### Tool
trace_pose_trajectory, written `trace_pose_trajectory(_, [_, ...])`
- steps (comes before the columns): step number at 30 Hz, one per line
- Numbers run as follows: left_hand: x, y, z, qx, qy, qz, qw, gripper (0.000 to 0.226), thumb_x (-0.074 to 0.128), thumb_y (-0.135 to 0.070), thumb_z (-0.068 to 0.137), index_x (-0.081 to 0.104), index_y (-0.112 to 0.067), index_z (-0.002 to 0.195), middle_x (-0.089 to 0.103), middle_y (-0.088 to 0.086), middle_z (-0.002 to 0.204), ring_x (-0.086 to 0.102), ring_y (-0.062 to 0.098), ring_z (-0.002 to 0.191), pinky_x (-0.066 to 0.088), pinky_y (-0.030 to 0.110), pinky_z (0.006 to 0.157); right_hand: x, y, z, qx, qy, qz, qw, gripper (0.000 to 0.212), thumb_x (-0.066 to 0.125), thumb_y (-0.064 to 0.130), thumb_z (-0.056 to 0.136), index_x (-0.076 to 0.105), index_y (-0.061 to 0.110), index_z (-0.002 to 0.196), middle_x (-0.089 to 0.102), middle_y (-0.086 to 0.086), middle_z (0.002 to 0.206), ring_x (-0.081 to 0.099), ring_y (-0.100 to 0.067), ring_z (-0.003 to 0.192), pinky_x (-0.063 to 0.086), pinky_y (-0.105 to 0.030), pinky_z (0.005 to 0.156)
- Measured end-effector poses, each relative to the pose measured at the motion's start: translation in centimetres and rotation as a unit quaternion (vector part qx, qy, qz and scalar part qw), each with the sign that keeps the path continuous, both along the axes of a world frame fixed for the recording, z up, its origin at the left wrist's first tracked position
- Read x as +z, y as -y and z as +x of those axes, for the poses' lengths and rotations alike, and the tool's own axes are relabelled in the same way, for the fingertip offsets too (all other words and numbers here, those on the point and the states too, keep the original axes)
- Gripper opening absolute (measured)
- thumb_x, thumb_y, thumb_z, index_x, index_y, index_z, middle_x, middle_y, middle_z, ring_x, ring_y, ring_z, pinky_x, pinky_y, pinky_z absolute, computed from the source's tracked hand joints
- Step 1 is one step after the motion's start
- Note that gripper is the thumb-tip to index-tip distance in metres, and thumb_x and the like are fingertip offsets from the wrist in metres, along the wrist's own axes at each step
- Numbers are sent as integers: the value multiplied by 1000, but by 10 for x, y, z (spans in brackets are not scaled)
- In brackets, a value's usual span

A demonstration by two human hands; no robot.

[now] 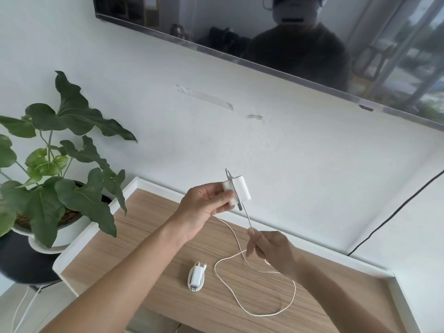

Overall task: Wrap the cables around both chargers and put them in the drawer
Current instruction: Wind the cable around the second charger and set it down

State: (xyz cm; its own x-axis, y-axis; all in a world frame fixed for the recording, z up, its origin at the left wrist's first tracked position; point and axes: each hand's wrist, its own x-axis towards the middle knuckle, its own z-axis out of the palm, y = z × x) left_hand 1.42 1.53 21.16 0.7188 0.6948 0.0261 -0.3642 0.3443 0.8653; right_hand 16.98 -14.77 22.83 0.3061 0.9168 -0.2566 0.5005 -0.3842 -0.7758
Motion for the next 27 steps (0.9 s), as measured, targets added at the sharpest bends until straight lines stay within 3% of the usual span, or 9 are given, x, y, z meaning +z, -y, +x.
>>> trace_pose_trajectory(4, [-12,-7,-1,22,-25,-14,999,40,79,-19,76,74,-2,113,77,17,106,73,25,97,61,33,87,17,11,-16,118,164,28,979,49,47,48,104,72,21,72,44,11,45,42,-8,45,34,-14,54])
trace_pose_trajectory(6, [-16,-8,-2,24,-53,7,998,34,78,-18,82,76,-4,112,77,17,106,73,24,95,61,31,86,28,11,-17,160,246,56,954,47,47,44,106,69,18,74,54,21,50,49,-8,49,35,-14,53])
trace_pose_trajectory(10, [-20,-7,-1,23,-163,147,975,15,74,-16,92,78,-11,106,76,1,88,68,9,75,52,16,72,50,6,-13,229,369,101,895,48,41,49,105,51,16,71,47,1,54,43,-24,54,42,-36,54])
trace_pose_trajectory(14, [-26,-1,3,-20,-228,229,946,21,77,-29,90,77,-26,111,80,-10,94,71,6,82,55,33,87,77,0,-10,274,371,112,880,39,37,45,103,55,20,79,54,2,60,48,-23,54,44,-37,55])
trace_pose_trajectory(19, [-26,10,13,-61,-237,263,933,29,77,-45,83,77,-30,109,80,1,99,75,27,100,55,51,99,96,-12,14,241,349,130,896,33,45,38,104,61,22,81,56,5,62,50,-21,57,48,-39,59])
trace_pose_trajectory(22, [-21,14,21,-94,-214,250,939,21,79,-28,89,77,-25,109,80,-4,99,76,18,98,57,46,99,101,-18,32,206,324,121,915,24,53,32,104,72,25,91,65,8,67,53,-15,58,48,-31,61])
trace_pose_trajectory(25, [-15,22,28,-120,-192,251,941,23,78,-20,91,76,-13,113,79,-11,94,73,6,89,58,32,91,101,-24,48,160,284,122,937,19,59,26,102,76,26,94,68,19,71,53,-7,58,41,-17,59])
trace_pose_trajectory(27, [-12,26,32,-135,-174,241,945,26,76,-17,92,74,-9,116,79,-7,98,72,6,92,57,26,86,98,-26,59,129,251,122,952,18,63,26,100,78,26,91,71,17,74,52,-5,58,41,-16,60])
